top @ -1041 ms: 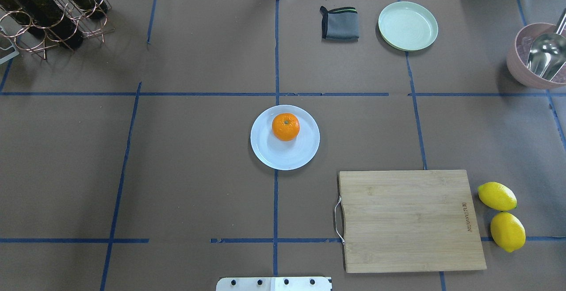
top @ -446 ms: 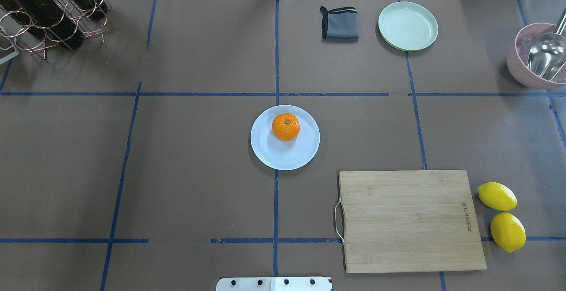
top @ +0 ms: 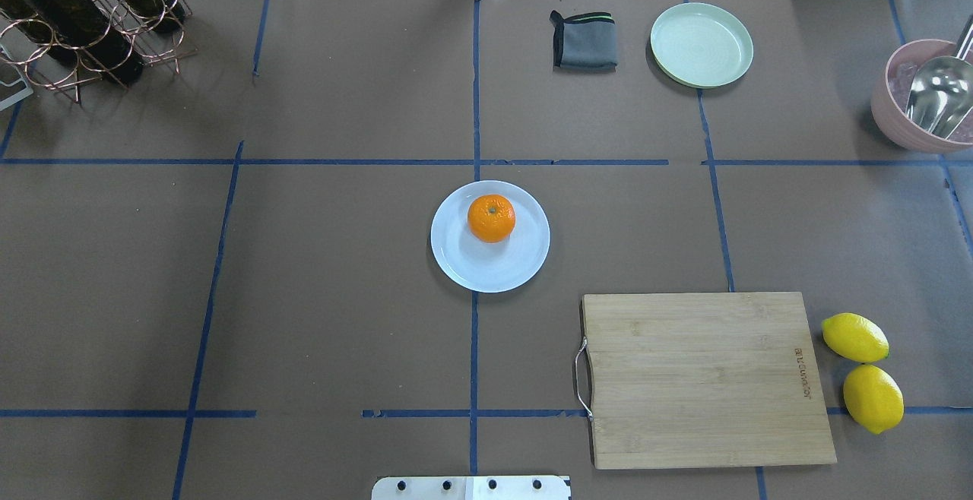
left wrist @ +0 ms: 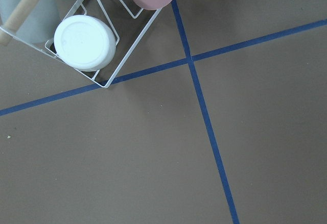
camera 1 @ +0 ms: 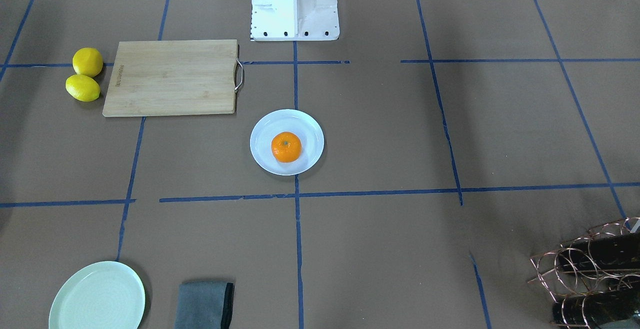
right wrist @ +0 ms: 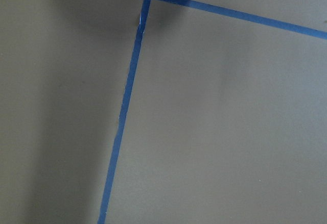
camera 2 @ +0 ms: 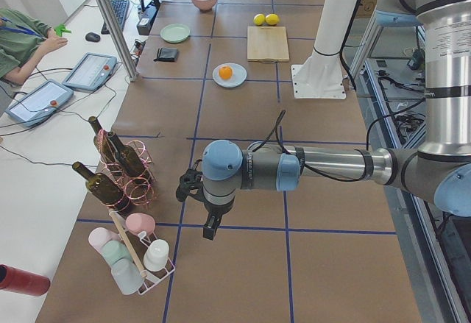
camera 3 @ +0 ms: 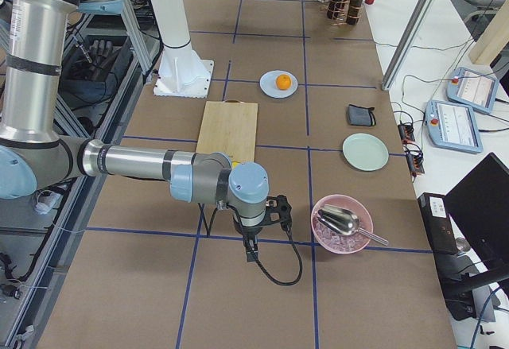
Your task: Pick orange to plate
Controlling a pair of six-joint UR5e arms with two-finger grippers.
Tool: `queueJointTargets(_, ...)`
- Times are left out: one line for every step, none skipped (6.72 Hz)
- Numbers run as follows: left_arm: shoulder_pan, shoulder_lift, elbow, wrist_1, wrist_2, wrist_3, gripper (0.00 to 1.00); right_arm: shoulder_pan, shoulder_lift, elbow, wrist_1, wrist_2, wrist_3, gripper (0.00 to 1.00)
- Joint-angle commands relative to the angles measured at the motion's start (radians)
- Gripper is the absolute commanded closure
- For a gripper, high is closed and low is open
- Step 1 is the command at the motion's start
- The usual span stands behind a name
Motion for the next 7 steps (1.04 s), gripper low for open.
queueJointTargets(0.0, 0.001, 0.001, 0.0, 0.0, 0.002, 0.0, 0.0, -0.002, -0.001, 0.0, 0.002, 0.0, 0.0)
queueJointTargets(0.0, 0.003, 0.001, 0.0, 0.0, 0.001, 0.0, 0.0, -0.004, -0.001, 0.002, 0.005, -0.002, 0.0)
queueJointTargets(0.0, 0.003, 0.001, 0.002, 0.0, 0.001, 0.0, 0.0, -0.005, -0.001, 0.0, 0.005, -0.002, 0.0)
queueJointTargets(0.0, 0.005, 0.001, 0.003, 0.0, 0.002, 0.0, 0.0, -0.008, -0.001, 0.0, 0.007, -0.003, 0.0)
queueJointTargets(0.0, 0.005, 0.001, 0.003, 0.002, 0.002, 0.0, 0.0, -0.01, -0.001, 0.002, 0.007, -0.003, 0.0)
queueJointTargets(0.0, 0.005, 0.001, 0.005, 0.002, 0.001, 0.0, 0.0, -0.01, -0.001, 0.002, 0.007, -0.003, 0.0)
queueJointTargets(0.0, 0.005, 0.001, 0.005, 0.002, 0.002, 0.0, 0.0, -0.014, 0.001, 0.002, 0.007, -0.005, 0.0)
